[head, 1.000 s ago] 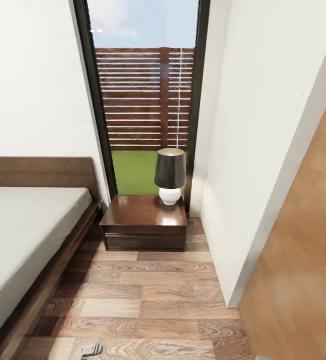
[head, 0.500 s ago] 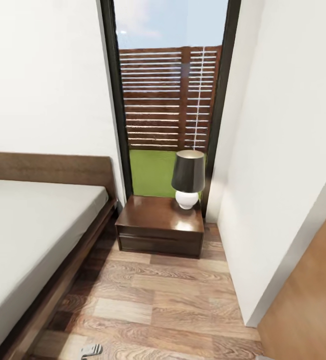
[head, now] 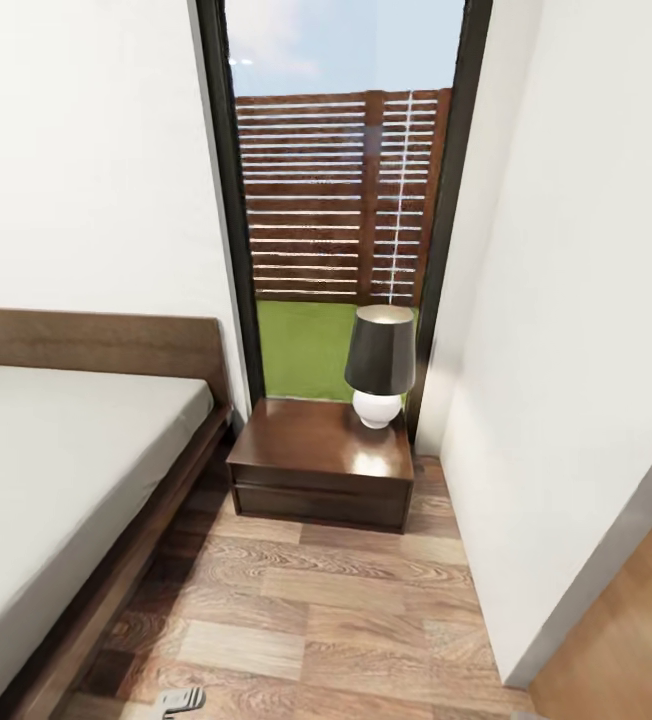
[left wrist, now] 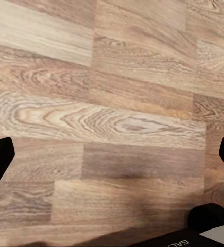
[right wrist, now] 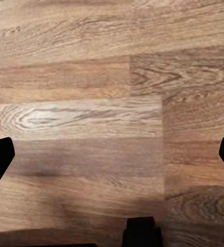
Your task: In the bedroom, move the book from the bed onto either nightstand, and place the two sandals side by side next to the bed.
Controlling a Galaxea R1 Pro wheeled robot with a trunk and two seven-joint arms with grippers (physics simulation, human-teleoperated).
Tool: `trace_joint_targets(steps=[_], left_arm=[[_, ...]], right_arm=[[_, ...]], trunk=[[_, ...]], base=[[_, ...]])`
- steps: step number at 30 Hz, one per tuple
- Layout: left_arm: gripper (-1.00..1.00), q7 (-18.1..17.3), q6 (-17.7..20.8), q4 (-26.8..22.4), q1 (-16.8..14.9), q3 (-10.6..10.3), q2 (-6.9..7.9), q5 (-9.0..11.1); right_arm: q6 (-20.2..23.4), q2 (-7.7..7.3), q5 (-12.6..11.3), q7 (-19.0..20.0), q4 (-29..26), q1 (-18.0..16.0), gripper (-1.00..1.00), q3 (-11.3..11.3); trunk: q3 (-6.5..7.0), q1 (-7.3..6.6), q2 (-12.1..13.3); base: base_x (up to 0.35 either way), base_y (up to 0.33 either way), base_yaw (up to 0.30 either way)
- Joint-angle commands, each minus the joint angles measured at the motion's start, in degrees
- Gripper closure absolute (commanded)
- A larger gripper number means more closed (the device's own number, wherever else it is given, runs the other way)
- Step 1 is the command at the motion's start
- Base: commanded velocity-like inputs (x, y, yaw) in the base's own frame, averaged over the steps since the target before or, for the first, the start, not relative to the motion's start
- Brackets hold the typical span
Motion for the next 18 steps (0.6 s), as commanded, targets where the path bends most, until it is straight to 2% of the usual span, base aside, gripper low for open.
trace_joint_targets(steps=[1,18], left_arm=[[-1.00,-0.29,0.04,-0.03,-0.04,0.49,-0.02,-0.50],[-1.00,-0.29,0.06,-0.03,-0.04,0.49,-0.02,-0.50]], right_arm=[[0.13,0.00,-0.28,0.29,-0.01,-0.02,-1.00,-0.26],[0.13,0.00,-0.59,0.29,-0.01,-0.02,-1.00,-0.26]], trunk=[[-0.05,0.00,-0.02],[-0.05,0.00,-0.02]], base=[[0.053,0.000,0.000],[0.299,0.000,0.000]])
